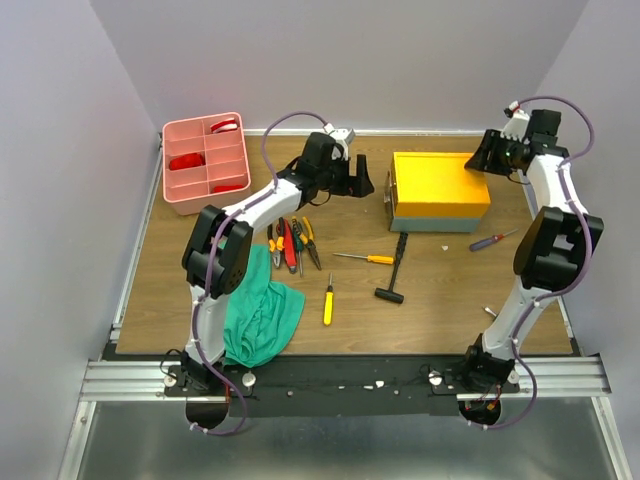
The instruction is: Sort the tools into containers
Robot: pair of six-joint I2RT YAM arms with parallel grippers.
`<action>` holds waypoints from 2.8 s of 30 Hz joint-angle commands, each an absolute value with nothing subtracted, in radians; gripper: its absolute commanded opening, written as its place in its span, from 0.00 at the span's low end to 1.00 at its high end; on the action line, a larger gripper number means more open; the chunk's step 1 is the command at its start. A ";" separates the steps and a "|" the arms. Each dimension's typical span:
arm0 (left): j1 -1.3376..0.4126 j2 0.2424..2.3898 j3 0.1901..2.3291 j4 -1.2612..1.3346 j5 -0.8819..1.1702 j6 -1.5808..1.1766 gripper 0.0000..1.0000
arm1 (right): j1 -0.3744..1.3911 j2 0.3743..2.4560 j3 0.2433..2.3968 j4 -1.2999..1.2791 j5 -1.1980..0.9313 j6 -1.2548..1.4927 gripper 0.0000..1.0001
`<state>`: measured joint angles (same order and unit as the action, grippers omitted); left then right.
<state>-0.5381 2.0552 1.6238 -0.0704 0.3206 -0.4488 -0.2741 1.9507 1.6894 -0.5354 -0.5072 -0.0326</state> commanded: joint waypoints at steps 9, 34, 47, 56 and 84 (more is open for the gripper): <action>-0.583 2.054 1.637 -0.049 0.264 -0.459 0.99 | -0.164 2.163 1.980 -0.416 -0.482 0.031 0.68; -0.603 2.247 1.784 0.080 0.195 -0.626 0.99 | -0.138 1.669 1.519 -0.465 -0.494 -0.123 0.80; -0.627 2.238 1.793 -0.123 -0.044 -0.568 0.99 | -0.021 1.666 1.350 -0.506 -0.327 -0.328 0.80; -0.614 2.082 1.638 -0.215 -0.181 -0.476 0.99 | -0.021 1.712 1.365 -0.486 -0.224 -0.328 0.81; -0.496 1.772 1.730 -0.210 0.115 -0.298 0.99 | 0.020 1.481 1.338 -0.607 -0.636 -0.633 0.81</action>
<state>-0.5240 1.8759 1.6405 -0.2253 -0.0181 -0.3355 -0.0166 1.6581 1.4170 -0.5072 -0.3527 -0.3962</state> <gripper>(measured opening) 0.988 0.810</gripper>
